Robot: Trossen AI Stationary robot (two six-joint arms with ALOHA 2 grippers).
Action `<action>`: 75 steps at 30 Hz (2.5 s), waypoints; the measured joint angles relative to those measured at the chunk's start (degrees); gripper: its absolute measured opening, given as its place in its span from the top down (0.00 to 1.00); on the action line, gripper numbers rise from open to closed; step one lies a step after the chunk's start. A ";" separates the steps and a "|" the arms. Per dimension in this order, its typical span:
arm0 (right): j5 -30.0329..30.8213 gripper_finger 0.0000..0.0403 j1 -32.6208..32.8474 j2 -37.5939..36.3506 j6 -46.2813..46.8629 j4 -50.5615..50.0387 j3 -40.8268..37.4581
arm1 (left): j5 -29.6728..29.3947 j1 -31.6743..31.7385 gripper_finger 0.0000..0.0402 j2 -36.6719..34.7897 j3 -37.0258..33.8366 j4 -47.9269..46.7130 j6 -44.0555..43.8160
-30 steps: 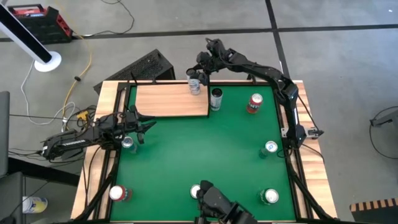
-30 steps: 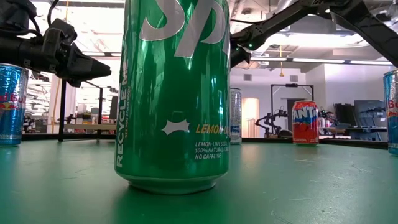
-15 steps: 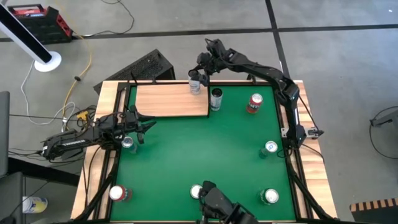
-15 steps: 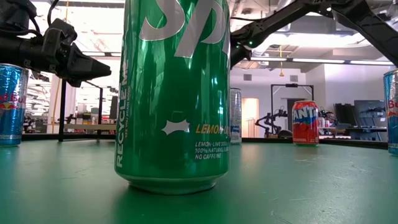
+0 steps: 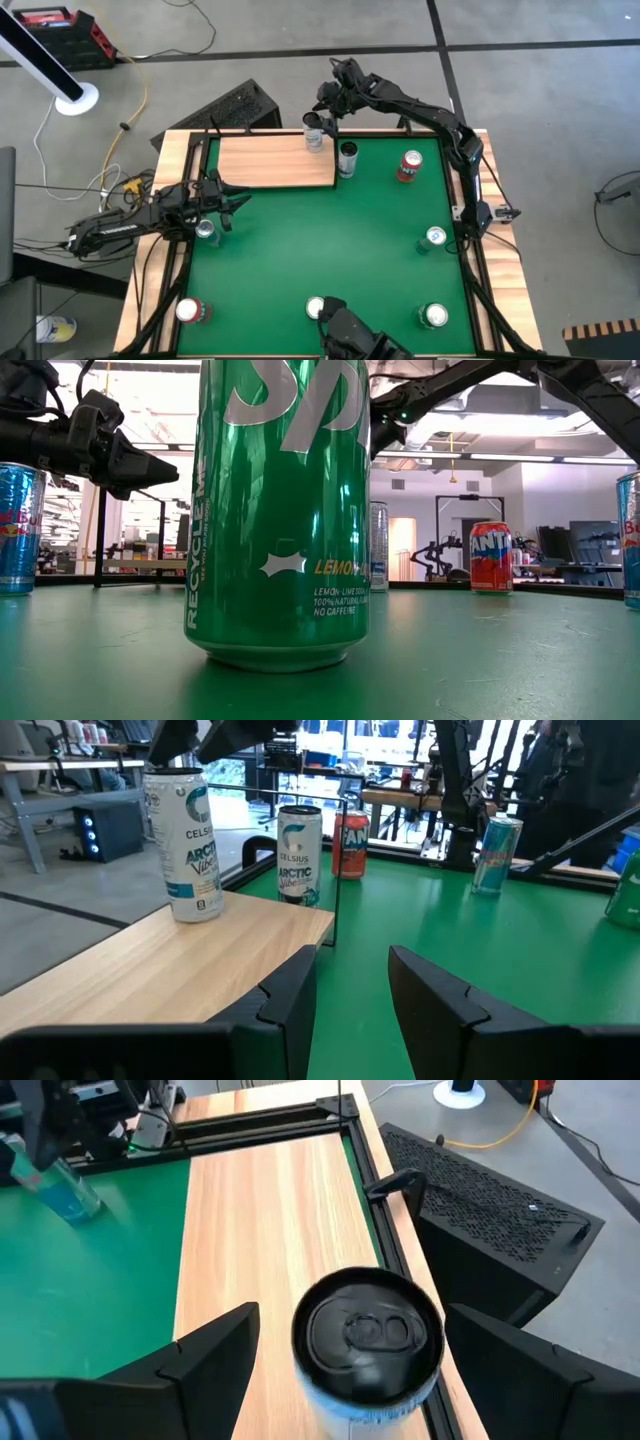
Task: Place canned beverage on shelf
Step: Put the bottom white blue soda can on the shelf, then put the right blue soda can on the shelf
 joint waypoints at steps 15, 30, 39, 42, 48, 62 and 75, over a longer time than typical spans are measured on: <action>-0.01 0.16 0.84 -0.11 -3.17 -43.65 19.93 | 0.04 0.00 0.72 0.00 0.00 0.00 0.00; 2.56 0.16 1.66 -35.08 5.99 -30.27 -17.88 | 0.05 0.01 0.72 -0.01 0.00 0.00 0.00; 9.58 0.16 11.36 -59.44 24.36 -3.54 -48.82 | 0.04 0.01 0.72 -0.01 -0.01 0.00 0.02; 10.51 0.16 13.86 -62.35 27.89 -2.68 -52.21 | 0.04 0.00 0.72 -0.02 0.00 0.00 0.04; 10.83 0.16 18.44 -61.25 37.15 2.03 -55.64 | 0.04 0.02 0.72 -0.02 0.00 0.02 0.02; 35.02 0.16 48.71 -57.72 80.28 -42.62 -47.94 | 0.07 0.00 0.72 -0.02 0.00 0.00 0.04; 39.14 0.16 69.31 -52.55 117.94 -56.36 -50.68 | 0.06 0.00 0.72 -0.02 0.00 0.00 0.00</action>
